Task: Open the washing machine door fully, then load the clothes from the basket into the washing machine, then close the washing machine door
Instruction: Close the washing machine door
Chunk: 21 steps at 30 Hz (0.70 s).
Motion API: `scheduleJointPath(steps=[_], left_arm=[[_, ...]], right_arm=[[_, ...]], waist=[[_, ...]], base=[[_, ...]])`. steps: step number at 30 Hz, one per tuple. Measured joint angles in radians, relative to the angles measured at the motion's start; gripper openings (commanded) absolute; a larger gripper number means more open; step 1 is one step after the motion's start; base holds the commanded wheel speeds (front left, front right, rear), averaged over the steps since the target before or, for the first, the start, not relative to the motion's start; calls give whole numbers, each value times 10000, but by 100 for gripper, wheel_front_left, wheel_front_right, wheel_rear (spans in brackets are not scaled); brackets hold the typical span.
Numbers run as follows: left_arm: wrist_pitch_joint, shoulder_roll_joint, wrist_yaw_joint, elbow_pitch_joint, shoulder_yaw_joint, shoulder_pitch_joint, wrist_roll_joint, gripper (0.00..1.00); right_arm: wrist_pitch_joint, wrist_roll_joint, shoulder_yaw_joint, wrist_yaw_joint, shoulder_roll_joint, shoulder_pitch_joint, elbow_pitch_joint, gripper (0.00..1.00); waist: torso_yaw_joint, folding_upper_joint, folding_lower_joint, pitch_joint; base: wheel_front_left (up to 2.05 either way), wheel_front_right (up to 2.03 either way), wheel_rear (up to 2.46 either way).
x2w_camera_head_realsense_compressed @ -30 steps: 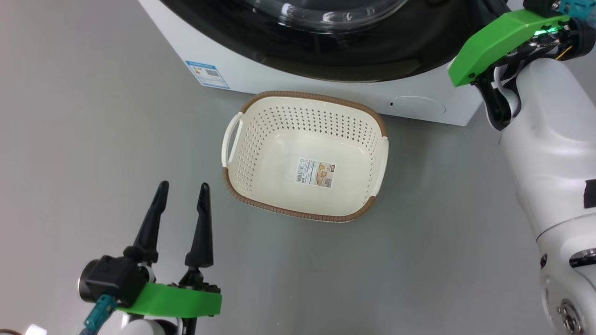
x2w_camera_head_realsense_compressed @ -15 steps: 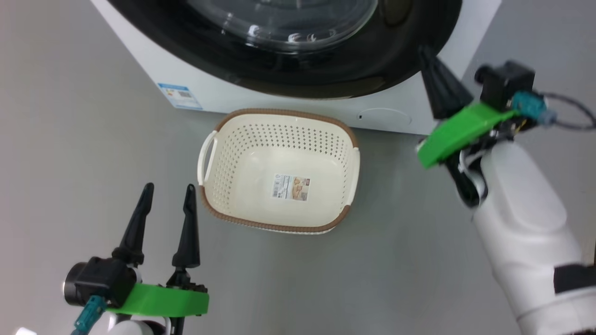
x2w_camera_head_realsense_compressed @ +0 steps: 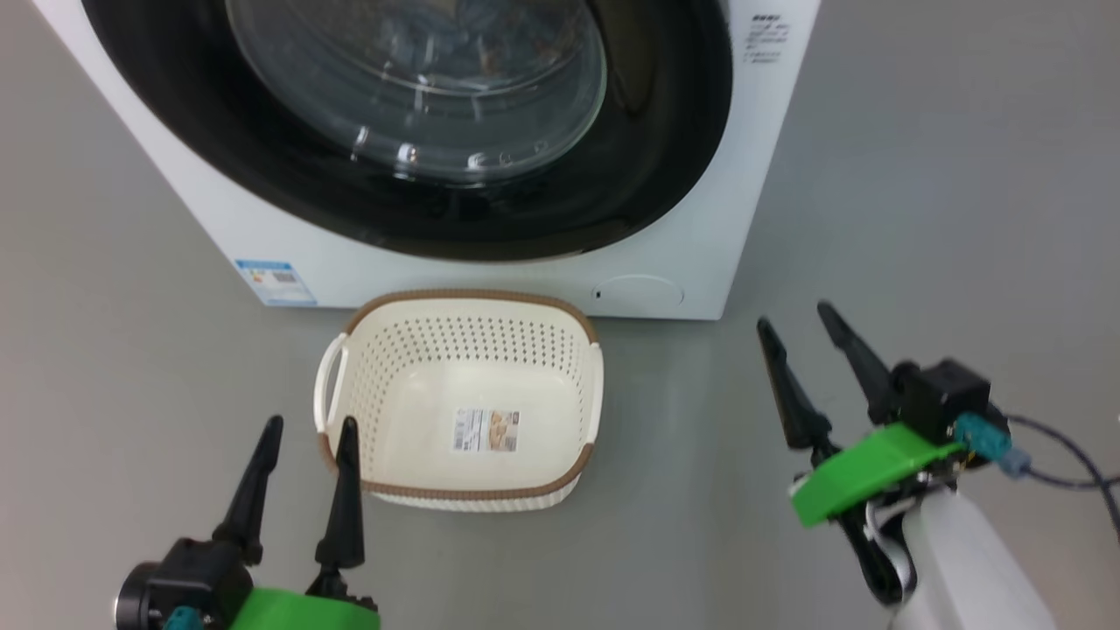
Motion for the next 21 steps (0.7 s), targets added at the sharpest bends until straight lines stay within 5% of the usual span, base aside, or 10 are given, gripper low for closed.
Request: scheduleJointPath(steps=[21], left_arm=[[125, 282, 79, 169, -79, 1159, 86, 100]], right_arm=[[871, -769, -1570, 0, 541, 4159, -3294, 100]], waist=[[-1098, 0, 0, -1694]], base=[[0, 0, 0]])
